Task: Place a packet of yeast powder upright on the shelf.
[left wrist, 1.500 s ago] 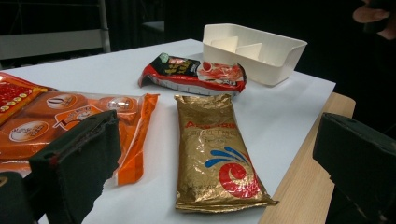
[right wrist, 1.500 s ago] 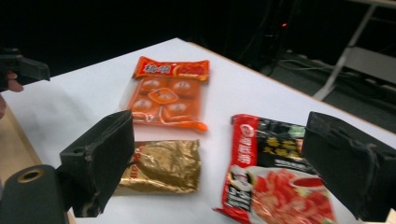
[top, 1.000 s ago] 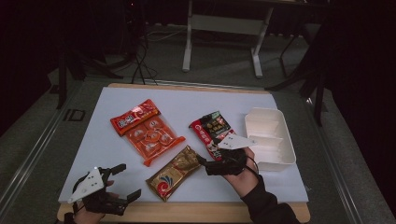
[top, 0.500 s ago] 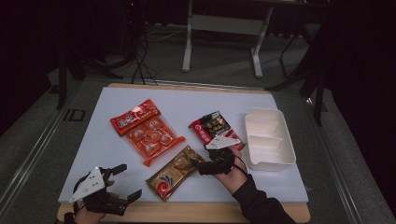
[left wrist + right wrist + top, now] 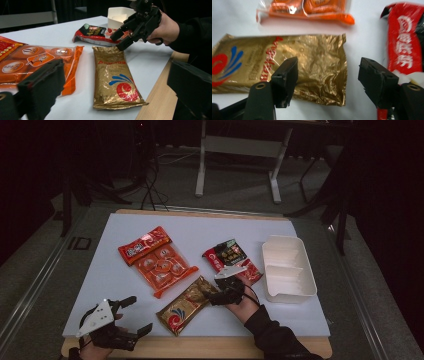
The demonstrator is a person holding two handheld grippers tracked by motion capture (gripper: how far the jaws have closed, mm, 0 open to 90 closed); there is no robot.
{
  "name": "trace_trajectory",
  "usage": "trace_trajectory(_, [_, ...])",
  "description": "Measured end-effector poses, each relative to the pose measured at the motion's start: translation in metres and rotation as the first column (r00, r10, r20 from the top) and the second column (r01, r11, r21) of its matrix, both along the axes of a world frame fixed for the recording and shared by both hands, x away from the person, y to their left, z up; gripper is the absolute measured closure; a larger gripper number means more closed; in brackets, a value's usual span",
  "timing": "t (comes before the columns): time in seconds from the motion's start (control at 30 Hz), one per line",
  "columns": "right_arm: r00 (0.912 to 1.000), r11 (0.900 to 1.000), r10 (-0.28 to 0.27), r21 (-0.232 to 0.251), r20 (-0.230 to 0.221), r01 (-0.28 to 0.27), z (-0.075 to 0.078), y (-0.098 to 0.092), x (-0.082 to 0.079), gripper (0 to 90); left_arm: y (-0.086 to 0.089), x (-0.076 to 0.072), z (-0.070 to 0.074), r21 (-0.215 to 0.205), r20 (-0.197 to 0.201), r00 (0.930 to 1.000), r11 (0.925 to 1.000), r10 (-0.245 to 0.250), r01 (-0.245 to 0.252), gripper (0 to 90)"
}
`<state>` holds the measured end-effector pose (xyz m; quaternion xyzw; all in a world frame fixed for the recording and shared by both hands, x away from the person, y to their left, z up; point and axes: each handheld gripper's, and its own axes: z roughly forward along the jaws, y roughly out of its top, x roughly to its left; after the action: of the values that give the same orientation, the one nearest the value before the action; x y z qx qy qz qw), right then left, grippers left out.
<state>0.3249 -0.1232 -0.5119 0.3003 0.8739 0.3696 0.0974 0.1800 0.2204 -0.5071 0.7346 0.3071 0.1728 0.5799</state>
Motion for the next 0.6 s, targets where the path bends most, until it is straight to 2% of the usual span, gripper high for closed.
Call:
trace_trajectory(0.23, [0.9988, 0.999, 0.006, -0.048, -0.049, -0.008, -0.012, 0.005, 0.001, 33.9, 0.0, 0.0, 0.0, 0.001, -0.001, 1.0, 1.0, -0.001, 0.001, 2.9])
trace_trajectory(0.4, [0.9966, 0.998, -0.003, -0.059, -0.082, -0.002, -0.015, 0.008, 0.002, 34.1, 0.0, 0.0, 0.0, 0.0, -0.002, 1.0, 1.0, -0.003, 0.003, 2.9])
trace_trajectory(0.53, [0.9938, 0.995, -0.039, -0.093, -0.104, 0.029, -0.018, 0.009, 0.005, 26.3, -0.001, 0.0, 0.0, 0.006, -0.002, 1.0, 1.0, -0.006, 0.006, 2.9])
trace_trajectory(0.6, [0.9906, 0.995, -0.045, -0.098, -0.129, 0.033, -0.02, 0.008, 0.007, 26.6, -0.001, 0.0, 0.0, 0.003, -0.002, 1.0, 1.0, -0.007, 0.007, 2.9])
